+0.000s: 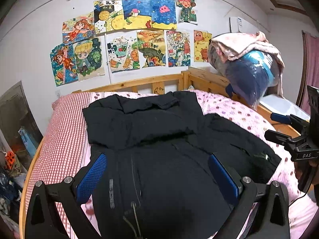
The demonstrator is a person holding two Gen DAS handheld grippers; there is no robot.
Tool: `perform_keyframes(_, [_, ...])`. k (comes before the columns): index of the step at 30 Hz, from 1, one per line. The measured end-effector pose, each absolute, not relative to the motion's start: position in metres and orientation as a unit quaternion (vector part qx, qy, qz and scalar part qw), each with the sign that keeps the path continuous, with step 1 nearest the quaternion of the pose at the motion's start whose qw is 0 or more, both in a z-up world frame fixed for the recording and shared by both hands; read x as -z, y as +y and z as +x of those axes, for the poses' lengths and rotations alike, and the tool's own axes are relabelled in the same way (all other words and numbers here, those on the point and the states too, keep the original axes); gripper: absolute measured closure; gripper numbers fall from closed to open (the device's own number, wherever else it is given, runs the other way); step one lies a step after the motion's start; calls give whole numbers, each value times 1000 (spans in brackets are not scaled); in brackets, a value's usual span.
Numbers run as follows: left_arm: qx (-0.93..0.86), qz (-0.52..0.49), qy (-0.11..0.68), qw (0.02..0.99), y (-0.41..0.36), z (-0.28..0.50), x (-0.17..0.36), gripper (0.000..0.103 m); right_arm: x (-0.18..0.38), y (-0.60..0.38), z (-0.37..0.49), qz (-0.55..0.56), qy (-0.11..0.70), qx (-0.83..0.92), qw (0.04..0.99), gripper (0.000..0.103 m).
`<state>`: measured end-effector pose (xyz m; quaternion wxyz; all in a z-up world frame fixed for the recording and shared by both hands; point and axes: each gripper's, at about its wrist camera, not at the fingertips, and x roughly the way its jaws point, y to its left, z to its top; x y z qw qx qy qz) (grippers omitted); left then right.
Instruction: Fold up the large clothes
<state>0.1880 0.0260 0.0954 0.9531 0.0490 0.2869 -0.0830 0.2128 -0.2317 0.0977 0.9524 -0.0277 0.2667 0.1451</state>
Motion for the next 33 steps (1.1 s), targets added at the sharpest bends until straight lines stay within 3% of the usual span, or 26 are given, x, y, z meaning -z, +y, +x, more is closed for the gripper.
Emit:
perform_keyframes(19, [135,73,311,938,48,124,-30,0,-35,-240,132,-84,304,-117,942,5])
perform_keyframes(27, [139,142,270,942,33,102,-19,0,-5,-250,128,-59,321,-100,940,5])
perform_keyframes(33, [140,181,291,929,16,104,-1,0,12,-261,136,-55,337,-94,935,5])
